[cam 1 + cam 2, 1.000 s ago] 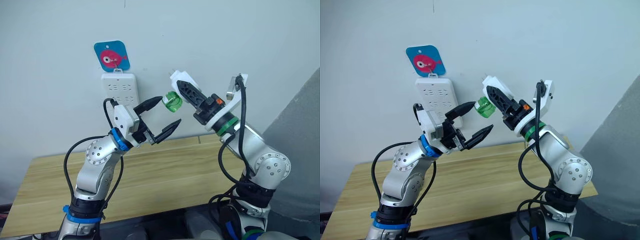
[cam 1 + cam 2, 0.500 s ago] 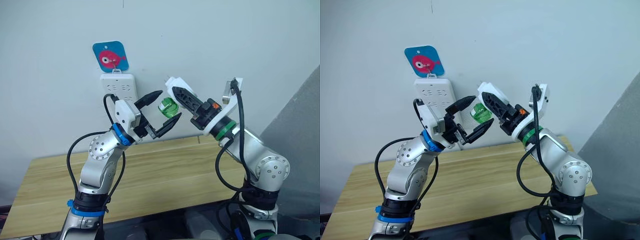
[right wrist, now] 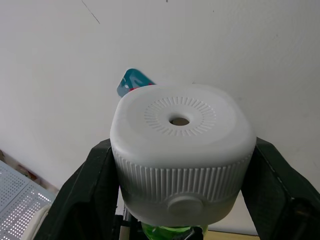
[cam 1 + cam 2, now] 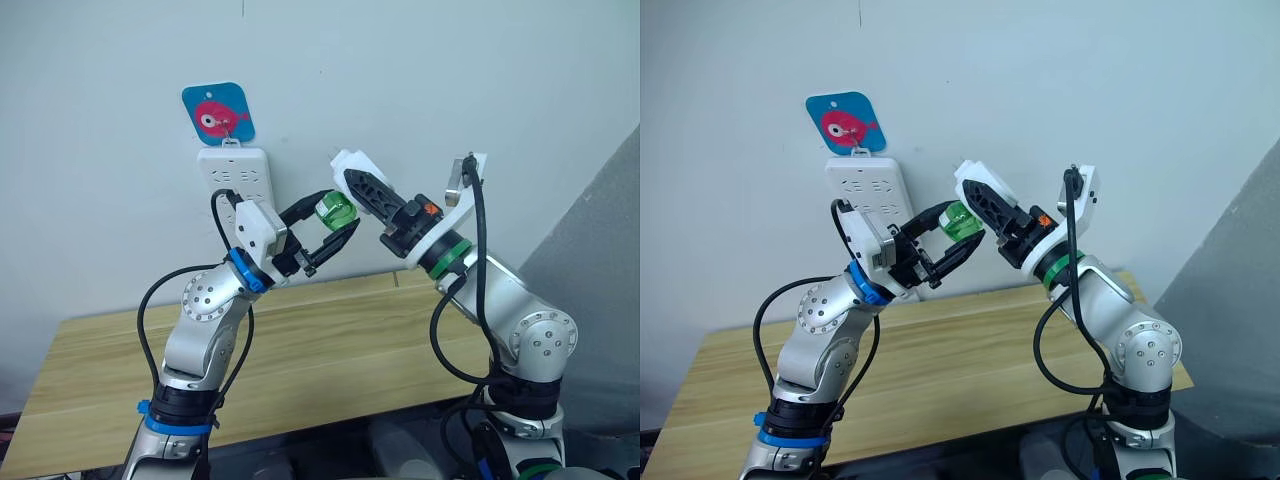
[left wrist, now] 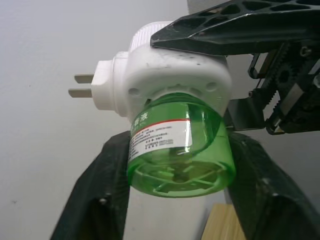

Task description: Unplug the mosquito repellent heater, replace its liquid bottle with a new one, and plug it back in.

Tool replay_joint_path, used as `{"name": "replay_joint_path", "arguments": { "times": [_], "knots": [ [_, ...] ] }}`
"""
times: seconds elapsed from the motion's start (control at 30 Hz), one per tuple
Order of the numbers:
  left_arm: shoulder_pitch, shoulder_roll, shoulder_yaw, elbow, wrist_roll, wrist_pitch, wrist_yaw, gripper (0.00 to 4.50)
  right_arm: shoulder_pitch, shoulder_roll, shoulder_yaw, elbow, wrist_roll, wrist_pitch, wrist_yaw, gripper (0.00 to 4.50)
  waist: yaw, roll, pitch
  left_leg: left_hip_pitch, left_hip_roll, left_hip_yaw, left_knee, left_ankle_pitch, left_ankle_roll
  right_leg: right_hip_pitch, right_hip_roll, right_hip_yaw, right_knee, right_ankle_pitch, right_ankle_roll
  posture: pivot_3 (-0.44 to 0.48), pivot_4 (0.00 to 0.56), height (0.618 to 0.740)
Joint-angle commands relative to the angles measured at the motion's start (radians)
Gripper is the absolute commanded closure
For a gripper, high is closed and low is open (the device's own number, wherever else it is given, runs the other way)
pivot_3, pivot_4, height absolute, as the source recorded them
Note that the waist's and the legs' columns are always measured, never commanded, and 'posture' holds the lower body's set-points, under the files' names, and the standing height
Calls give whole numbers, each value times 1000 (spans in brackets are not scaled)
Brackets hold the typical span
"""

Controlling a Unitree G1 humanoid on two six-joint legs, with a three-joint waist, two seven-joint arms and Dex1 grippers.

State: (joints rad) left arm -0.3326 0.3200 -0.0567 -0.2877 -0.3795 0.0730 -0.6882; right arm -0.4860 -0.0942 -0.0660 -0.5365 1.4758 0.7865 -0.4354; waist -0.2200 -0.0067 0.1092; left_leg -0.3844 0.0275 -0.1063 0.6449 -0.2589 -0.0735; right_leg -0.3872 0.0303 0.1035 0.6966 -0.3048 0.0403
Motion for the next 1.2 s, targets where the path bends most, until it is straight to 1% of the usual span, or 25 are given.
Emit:
{"name": "replay_joint_path", "arguments": {
  "times": [0.03, 0.27, 0.33, 0.4, 0.43, 0.53, 0.6, 0.67, 0.73, 0.83, 0.9, 1.0, 1.1, 1.2],
  "knots": [
    [-12, 1, 11, -45, -9, -5, 9, 2263, 5, -14, 10, -14, 19, -27, 20, 1556, 0, 0, 0, 0, 0, 0, 0, 0, 0, 0, 0, 0, 0, 0, 0, -193, 41, 740],
    [-13, 12, 17, -27, 7, -14, 4, 2263, 19, -42, 21, -23, 24, -47, 36, 1556, 1, 0, 0, 0, 0, 0, 0, 0, 0, 0, 0, 0, 0, 0, 0, -195, 41, 740],
    [-12, 15, 19, -20, 10, -22, -1, 2263, 28, -55, 19, -31, 20, -56, 42, 820, 1, 0, 0, 0, 0, 0, 0, 0, 0, 0, 0, 0, 0, 0, 0, -195, 41, 740],
    [-10, 19, 21, -12, 12, -32, -8, 2263, 34, -74, 11, -39, 19, -64, 49, 179, 2, 0, 0, 0, 0, 0, 0, 0, 0, 0, 0, 0, 0, 0, 0, -196, 43, 740],
    [-9, 21, 21, -9, 12, -34, -10, 2263, 38, -87, 6, -42, 29, -65, 53, 8, 2, 0, 0, 0, 0, 0, 0, 0, 0, 0, 0, 0, 0, 0, 0, -196, 43, 740],
    [-5, 23, 24, -5, 3, -33, -13, 2263, 50, -142, -19, -54, 75, -62, 63, 0, 2, 0, 0, 0, 0, 0, 0, 0, 0, 0, 0, 0, 0, 0, 0, -196, 43, 740],
    [-4, 27, 24, -3, -8, -31, -25, 2263, 70, -215, -52, -59, 154, -44, 86, 0, 3, 0, 0, 0, 0, 0, 0, 0, 0, 0, 0, 0, 0, 0, 0, -196, 43, 740],
    [-5, 38, 24, 1, -25, -22, -52, 2263, 96, -319, -89, -55, 282, -10, 140, 0, 7, 0, 0, -1, 0, 0, 0, 0, 0, 0, 0, 0, -1, 0, 0, -204, 52, 740],
    [-3, 61, 20, 10, -40, -30, -103, 2263, 124, -434, -122, -46, 373, 34, 215, 0, 9, 0, 0, -1, 0, 0, 0, 0, 0, 0, 0, 0, -2, 0, 0, -205, 56, 740],
    [4, 119, 2, 31, -65, -48, -238, 2263, 172, -649, -178, 12, 487, 162, 399, 0, 13, 0, 0, -1, 0, 1, 0, 0, 0, 1, 0, 0, -3, 0, 0, -208, 63, 740],
    [9, 153, -8, 46, -77, -56, -316, 2263, 184, -751, -194, 60, 487, 226, 510, 0, 13, 0, 1, 1, 0, 2, 0, 0, 0, 1, 1, 1, -3, -1, -1, -210, 71, 740],
    [19, 217, -25, 72, -87, -31, -423, 2263, 165, -846, -179, 127, 430, 282, 628, 0, 14, -1, 2, 3, 2, 5, 0, 0, 1, 2, 3, 4, -3, -1, -1, -210, 80, 740],
    [12, 251, -26, 82, -94, -21, -477, 2263, 145, -892, -140, 158, 373, 327, 710, 0, 15, -1, 5, 4, 2, 8, 0, 0, 1, 2, 4, 9, -3, -1, -1, -203, 90, 740],
    [13, 258, -26, 79, -86, -53, -509, 2263, 129, -898, -93, 147, 341, 351, 751, 0, 20, -1, 6, 3, 2, 11, 0, 0, 1, 2, 6, 15, -5, -1, 0, -195, 99, 740]
  ]
}}
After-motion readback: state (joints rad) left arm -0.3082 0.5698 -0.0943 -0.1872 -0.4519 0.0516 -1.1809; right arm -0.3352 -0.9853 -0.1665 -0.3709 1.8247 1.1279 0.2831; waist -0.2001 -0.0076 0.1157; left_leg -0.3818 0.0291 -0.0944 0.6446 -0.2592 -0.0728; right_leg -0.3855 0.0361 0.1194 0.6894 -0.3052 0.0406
